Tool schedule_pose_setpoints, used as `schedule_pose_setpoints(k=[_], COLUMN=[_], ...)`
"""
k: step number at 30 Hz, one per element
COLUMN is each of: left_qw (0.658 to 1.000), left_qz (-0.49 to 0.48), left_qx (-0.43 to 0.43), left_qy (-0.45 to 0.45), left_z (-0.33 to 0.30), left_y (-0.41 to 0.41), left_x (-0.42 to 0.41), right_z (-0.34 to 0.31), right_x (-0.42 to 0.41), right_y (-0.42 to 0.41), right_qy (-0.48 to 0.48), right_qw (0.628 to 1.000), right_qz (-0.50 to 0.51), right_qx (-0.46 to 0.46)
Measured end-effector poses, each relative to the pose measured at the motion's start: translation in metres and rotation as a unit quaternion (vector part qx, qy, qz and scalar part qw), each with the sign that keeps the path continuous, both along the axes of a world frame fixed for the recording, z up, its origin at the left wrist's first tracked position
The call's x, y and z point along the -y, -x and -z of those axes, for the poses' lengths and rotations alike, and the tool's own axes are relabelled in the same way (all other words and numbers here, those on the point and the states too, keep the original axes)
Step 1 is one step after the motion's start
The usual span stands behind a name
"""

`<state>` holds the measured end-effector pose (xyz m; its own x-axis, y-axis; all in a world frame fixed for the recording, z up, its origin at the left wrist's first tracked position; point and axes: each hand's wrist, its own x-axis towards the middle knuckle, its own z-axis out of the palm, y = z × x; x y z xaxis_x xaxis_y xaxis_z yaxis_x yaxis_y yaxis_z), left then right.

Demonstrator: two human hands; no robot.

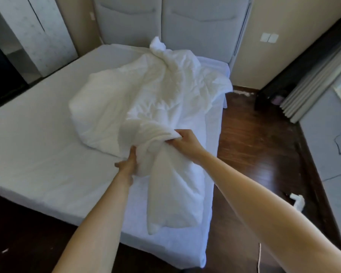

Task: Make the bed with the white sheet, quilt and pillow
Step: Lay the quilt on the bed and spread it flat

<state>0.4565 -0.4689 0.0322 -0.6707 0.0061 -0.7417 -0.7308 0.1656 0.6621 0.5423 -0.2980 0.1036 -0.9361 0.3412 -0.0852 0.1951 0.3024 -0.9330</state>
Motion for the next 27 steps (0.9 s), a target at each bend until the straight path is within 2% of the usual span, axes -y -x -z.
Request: schedule_pose_setpoints(k=[1, 2, 3, 4, 8, 9, 11, 12, 13, 15, 16, 18, 20, 24, 27], left_qw=[0.987, 0.957, 0.937, 0.93, 0.963, 0.969, 0.967, 0.964, 0.957, 0.94, 0.934, 0.929, 0.928, 0.926, 0.953], left_qz=[-0.009, -0.015, -0.008, 0.003, 0.056, 0.058, 0.054, 0.054, 0.059, 0.111, 0.141, 0.179, 0.213, 0.292, 0.25], left_qx=[0.07, 0.119, 0.134, 0.129, 0.024, -0.012, -0.084, -0.118, -0.149, -0.21, -0.227, -0.234, -0.22, -0.138, -0.168], left_qy=[-0.143, -0.263, -0.323, -0.345, -0.261, -0.241, -0.234, -0.233, -0.24, -0.247, -0.237, -0.222, -0.211, -0.198, -0.039], left_z=[0.01, 0.019, 0.025, 0.029, 0.027, 0.01, -0.025, -0.044, -0.062, -0.097, -0.106, -0.118, -0.128, -0.118, -0.092], left_y=[-0.006, -0.008, -0.009, -0.008, 0.033, 0.045, 0.07, 0.079, 0.088, 0.085, 0.08, 0.066, 0.053, 0.067, 0.092], left_x=[-0.003, -0.007, -0.01, -0.013, -0.011, 0.0, 0.024, 0.033, 0.044, 0.051, 0.051, 0.055, 0.062, 0.084, 0.098], right_z=[0.0, -0.001, -0.002, -0.003, 0.005, 0.01, 0.023, 0.025, 0.027, 0.026, 0.025, 0.022, 0.021, 0.017, 0.012], right_x=[-0.003, -0.006, -0.008, -0.011, -0.01, -0.008, -0.003, 0.005, 0.026, 0.078, 0.108, 0.161, 0.178, 0.155, 0.139], right_y=[-0.004, -0.004, -0.006, -0.005, -0.007, -0.005, 0.0, 0.003, 0.011, 0.024, 0.031, 0.042, 0.053, 0.065, 0.064], right_qy=[-0.019, -0.032, -0.035, -0.035, -0.046, -0.085, -0.215, -0.256, -0.253, -0.205, -0.186, -0.158, -0.1, -0.054, 0.048], right_qw=[1.0, 0.999, 0.999, 0.999, 0.991, 0.987, 0.957, 0.934, 0.929, 0.954, 0.967, 0.98, 0.987, 0.964, 0.956], right_qz=[-0.011, -0.005, 0.008, 0.028, 0.129, 0.133, 0.116, 0.14, 0.178, 0.207, 0.176, 0.102, 0.104, 0.25, 0.279], right_qx=[0.011, 0.017, 0.02, 0.016, 0.005, 0.03, 0.159, 0.206, 0.204, 0.075, 0.002, -0.071, -0.075, -0.077, -0.081])
